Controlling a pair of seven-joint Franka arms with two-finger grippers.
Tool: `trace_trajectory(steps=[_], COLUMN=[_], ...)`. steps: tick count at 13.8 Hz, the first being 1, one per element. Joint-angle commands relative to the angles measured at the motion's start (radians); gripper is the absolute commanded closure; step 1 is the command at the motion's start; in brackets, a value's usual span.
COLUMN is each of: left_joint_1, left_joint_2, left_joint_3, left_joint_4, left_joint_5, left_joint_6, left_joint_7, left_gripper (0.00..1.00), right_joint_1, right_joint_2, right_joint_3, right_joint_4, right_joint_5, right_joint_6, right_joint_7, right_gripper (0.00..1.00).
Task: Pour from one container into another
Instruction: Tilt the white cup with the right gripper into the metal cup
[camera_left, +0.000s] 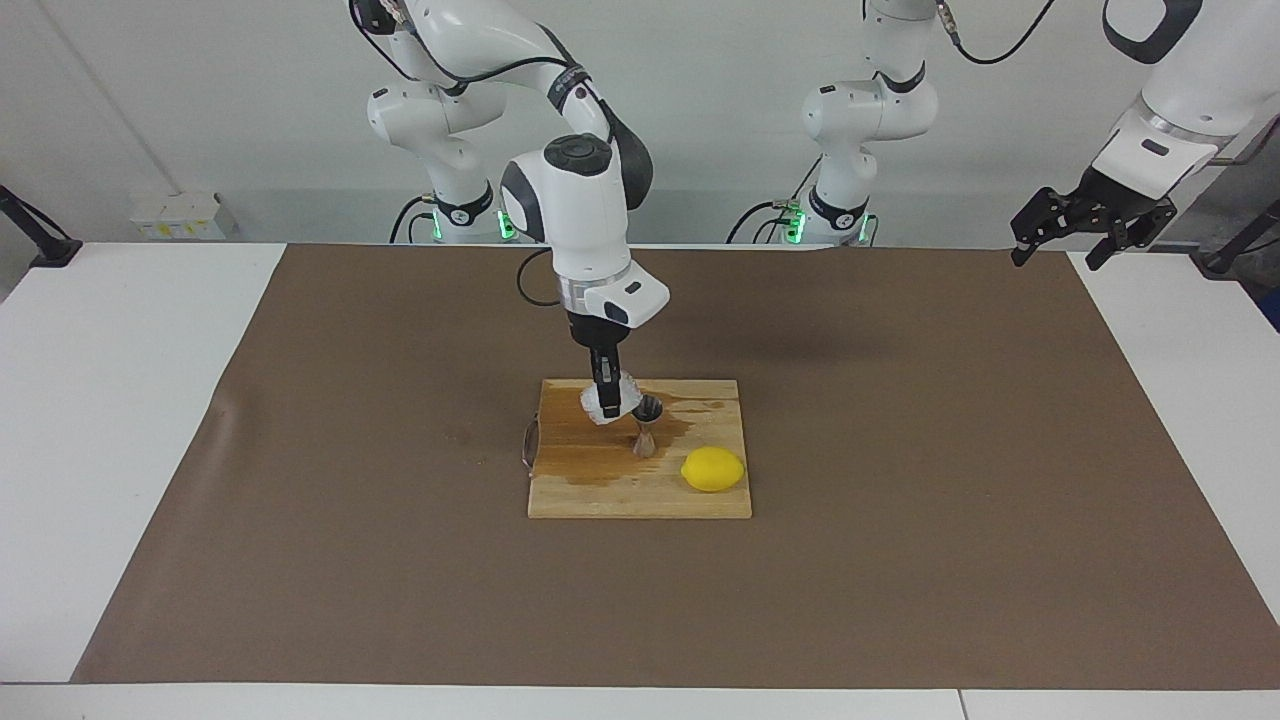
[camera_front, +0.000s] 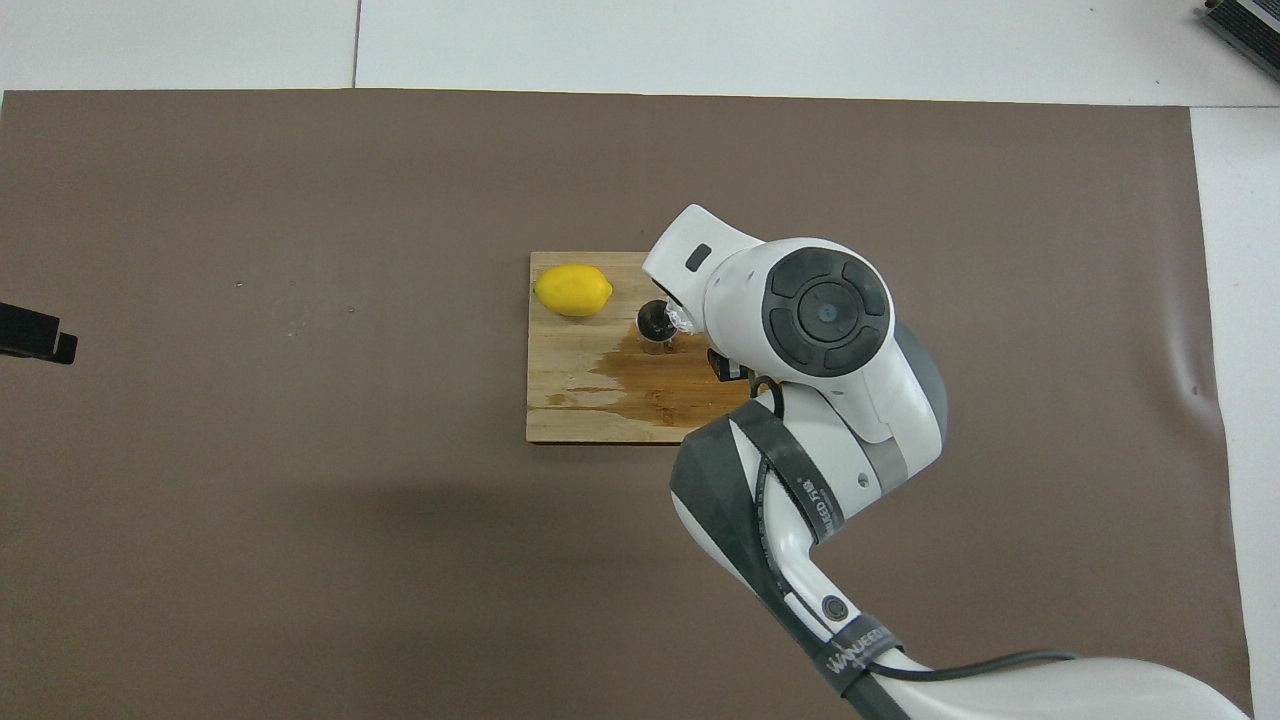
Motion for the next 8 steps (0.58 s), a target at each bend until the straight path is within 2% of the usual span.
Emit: trace_trajectory(steps=[1,4,8], left_joint_1=[-0.009,-0.009,-0.009], left_joint_2=[-0.014,-0.014,-0.014], left_joint_3=[0.006,0.006,0.006], left_joint_4=[-0.015,-0.015,-0.015], left_joint_5=[0.007,0.007,0.007], left_joint_6=[-0.007,-0.007,-0.007], left_joint_7=[0.000,0.000,0.000], left_gripper=[0.00,0.00,0.00], right_joint_1=[-0.012,-0.027,-0.098], right_joint_2=[0.009,0.009,0.007], right_joint_3=[0.012,0.012,0.012], right_joint_4=[0.002,0.002,0.000], right_joint_5=[0.031,0.167,0.371], right_joint_6=[0.016,0.017,0.016], right_joint_7=[0.021,-0.054,-0.239], right_gripper=[0.81,0.81,0.81])
